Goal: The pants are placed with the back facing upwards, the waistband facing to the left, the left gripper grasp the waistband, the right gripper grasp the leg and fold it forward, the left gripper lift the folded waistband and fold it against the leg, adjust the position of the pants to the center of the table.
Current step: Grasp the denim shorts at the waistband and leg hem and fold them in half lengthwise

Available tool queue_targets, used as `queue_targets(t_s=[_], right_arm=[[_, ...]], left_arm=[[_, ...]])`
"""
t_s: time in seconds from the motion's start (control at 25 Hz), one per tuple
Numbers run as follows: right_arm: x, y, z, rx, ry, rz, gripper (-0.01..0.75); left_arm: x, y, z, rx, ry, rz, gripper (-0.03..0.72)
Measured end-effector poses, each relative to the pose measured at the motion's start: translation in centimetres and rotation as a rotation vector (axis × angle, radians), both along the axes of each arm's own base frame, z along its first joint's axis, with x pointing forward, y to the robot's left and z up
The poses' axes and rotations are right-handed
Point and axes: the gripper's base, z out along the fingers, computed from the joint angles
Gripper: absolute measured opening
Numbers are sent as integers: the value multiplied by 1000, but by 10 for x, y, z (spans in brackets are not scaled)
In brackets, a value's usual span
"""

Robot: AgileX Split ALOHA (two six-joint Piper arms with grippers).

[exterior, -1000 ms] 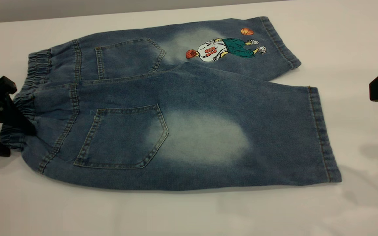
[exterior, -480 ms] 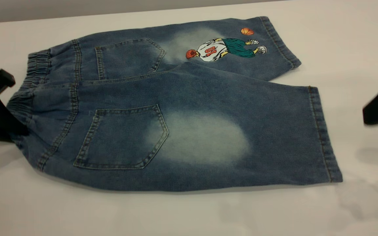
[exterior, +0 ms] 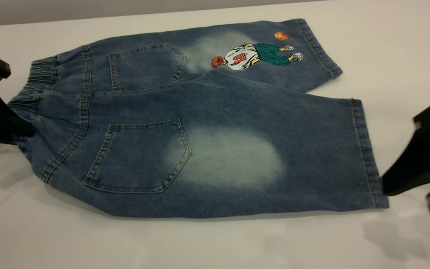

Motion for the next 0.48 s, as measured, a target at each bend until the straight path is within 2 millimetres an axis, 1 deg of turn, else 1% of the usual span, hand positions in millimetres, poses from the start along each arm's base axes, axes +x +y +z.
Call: queue_targets(t_s=[0.24, 0.36, 0.48], right_arm=[[6, 13, -21, 155, 6, 16, 461], [9, 13, -32, 152, -5, 24, 461], [7, 12, -41, 126, 0, 61, 461]], left_arm=[[0, 0, 0, 4, -2, -1, 122], [0, 0, 0, 4, -2, -1, 122], [0, 0, 0, 3, -3, 1, 122]])
